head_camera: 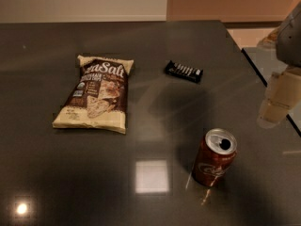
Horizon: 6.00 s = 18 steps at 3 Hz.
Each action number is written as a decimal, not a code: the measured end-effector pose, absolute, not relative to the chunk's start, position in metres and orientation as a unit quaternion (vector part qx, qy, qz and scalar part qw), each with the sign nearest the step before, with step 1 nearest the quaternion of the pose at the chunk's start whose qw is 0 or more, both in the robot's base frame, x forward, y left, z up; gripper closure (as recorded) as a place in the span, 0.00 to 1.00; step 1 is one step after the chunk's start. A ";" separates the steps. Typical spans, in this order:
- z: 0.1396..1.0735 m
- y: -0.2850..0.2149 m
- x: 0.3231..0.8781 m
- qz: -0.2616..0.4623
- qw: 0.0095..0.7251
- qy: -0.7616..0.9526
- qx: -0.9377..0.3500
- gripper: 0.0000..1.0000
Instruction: Move brown chip bag near rxbar chocolate
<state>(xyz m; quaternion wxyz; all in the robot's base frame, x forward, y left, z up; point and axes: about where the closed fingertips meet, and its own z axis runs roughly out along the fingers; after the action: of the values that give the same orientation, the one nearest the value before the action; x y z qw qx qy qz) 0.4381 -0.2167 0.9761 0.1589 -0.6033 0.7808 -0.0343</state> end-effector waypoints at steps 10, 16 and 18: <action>0.885 0.062 0.572 0.070 0.111 0.818 -0.561 0.00; 0.848 0.117 0.596 0.075 0.080 0.868 -0.484 0.41; 0.854 0.114 0.591 0.091 0.084 0.866 -0.485 0.88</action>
Offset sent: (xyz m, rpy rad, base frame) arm 0.0223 0.0134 -0.0077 0.0406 0.0148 0.0025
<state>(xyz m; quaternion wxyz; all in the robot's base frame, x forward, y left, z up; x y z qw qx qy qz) 0.5909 0.1142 0.8537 0.0840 -0.4848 0.8658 0.0913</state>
